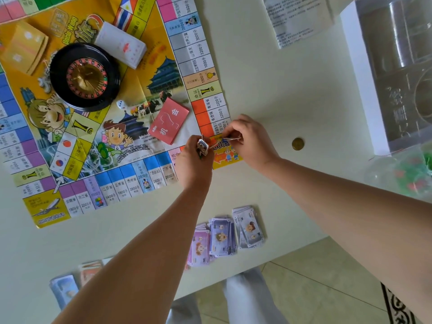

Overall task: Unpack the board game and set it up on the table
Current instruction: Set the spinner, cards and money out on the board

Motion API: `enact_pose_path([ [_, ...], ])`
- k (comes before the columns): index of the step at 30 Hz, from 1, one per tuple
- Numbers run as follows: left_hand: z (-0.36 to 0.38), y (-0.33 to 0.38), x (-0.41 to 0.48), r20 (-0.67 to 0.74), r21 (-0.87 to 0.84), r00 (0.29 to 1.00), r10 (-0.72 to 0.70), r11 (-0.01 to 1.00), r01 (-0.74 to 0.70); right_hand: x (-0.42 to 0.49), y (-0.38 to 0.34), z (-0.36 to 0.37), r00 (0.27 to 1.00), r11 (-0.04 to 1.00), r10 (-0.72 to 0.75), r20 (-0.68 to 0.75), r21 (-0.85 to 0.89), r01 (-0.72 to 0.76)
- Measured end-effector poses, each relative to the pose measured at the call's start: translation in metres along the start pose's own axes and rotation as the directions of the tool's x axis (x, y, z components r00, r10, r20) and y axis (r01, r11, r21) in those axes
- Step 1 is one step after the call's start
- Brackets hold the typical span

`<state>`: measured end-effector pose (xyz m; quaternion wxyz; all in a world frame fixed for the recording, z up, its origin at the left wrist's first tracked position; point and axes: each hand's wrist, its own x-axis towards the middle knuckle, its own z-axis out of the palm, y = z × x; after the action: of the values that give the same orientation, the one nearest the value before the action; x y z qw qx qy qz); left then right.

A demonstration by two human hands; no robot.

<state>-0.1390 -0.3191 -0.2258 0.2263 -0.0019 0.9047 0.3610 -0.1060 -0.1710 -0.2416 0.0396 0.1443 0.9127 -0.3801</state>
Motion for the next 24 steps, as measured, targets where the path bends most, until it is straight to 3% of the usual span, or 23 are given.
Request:
enact_pose_path([
  [9, -0.007, -0.002, 0.000, 0.015, 0.006, 0.999, 0.041, 0.999, -0.041, -0.004, 0.002, -0.001, 1.000, 1.000, 0.000, -0.004, 0.020, 0.000],
  [13, -0.021, -0.012, -0.015, -0.001, 0.003, 1.000, 0.002, 1.000, -0.002, -0.027, 0.000, -0.003, 0.979, 0.987, 0.158, -0.126, 0.061, -0.151],
  [15, -0.026, -0.022, -0.027, 0.051, -0.001, 0.999, -0.015, 1.000, 0.015, -0.045, -0.004, -0.003, 0.964, 0.968, 0.238, -0.116, 0.106, -0.227],
  [17, -0.029, -0.030, -0.037, 0.156, -0.016, 0.987, -0.044, 0.999, 0.047, -0.063, -0.015, -0.004, 0.952, 0.935, 0.307, -0.010, 0.189, -0.300],
  [21, -0.028, -0.032, -0.048, 0.391, -0.097, 0.915, -0.102, 0.984, 0.151, -0.083, -0.041, 0.000, 0.855, 0.789, 0.342, 0.390, 0.375, -0.487],
  [24, -0.028, -0.026, -0.051, 0.513, -0.212, 0.844, -0.155, 0.930, 0.299, -0.085, -0.045, 0.001, 0.823, 0.723, 0.328, 0.464, 0.437, -0.535],
])
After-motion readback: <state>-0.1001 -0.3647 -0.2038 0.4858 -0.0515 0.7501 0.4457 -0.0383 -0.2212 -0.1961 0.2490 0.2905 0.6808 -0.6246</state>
